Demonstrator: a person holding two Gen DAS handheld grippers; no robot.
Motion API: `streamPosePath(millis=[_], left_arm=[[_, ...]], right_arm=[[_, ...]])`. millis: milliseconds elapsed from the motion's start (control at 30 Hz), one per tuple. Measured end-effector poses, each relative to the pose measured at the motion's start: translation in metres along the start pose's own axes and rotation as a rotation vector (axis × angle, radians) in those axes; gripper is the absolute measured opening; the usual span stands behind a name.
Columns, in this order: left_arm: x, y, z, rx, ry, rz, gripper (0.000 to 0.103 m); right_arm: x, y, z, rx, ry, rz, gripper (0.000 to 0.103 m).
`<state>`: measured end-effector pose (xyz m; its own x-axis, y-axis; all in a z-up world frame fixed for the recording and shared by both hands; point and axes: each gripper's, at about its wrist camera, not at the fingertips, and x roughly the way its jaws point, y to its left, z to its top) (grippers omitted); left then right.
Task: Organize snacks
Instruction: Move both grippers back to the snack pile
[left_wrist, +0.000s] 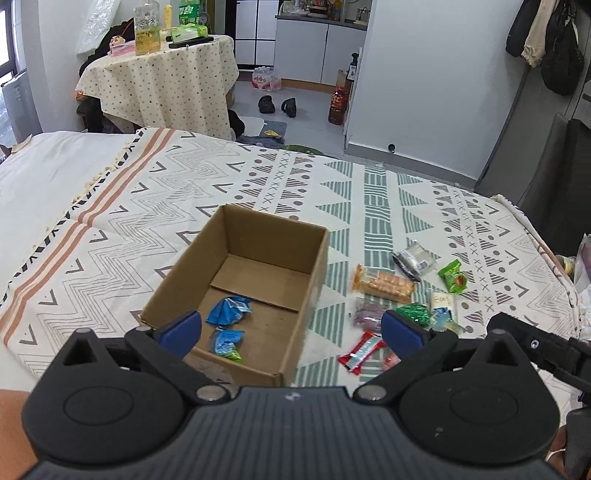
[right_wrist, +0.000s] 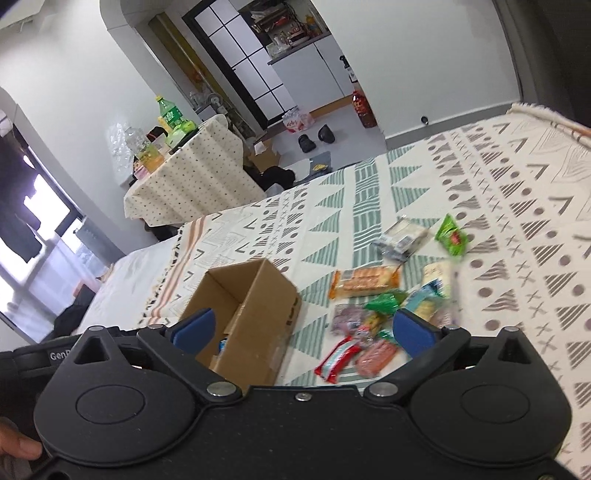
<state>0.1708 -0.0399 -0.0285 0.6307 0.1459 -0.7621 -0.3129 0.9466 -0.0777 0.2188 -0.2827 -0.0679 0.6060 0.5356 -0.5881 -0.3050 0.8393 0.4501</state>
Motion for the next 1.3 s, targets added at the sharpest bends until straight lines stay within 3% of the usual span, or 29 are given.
streamPosePath(millis=[433,800,1133,1300], left_arm=[[-0.004,-0.039,-0.012,0.023,-0.022,-0.047,0.103],[0.013,-0.075,-0.02,0.043,0.017,-0.079,0.103],[0.04,-0.095,-0.015,0.028,0.03,-0.082,0.102],[0.056,-0.097,-0.015,0.01,0.046,-0.095,0.101]], right_arm=[[-0.017,-0.031,-0.004,-0.007,-0.01,-0.009,0.103],[-0.022,-0.063,-0.002,0.042,-0.037,-0.097,0.103],[-0.012,-0.09,0.002,0.108,-0.04,-0.12,0.103],[0.004,-0.102,0.0,0.151,0.001,-0.124,0.103]])
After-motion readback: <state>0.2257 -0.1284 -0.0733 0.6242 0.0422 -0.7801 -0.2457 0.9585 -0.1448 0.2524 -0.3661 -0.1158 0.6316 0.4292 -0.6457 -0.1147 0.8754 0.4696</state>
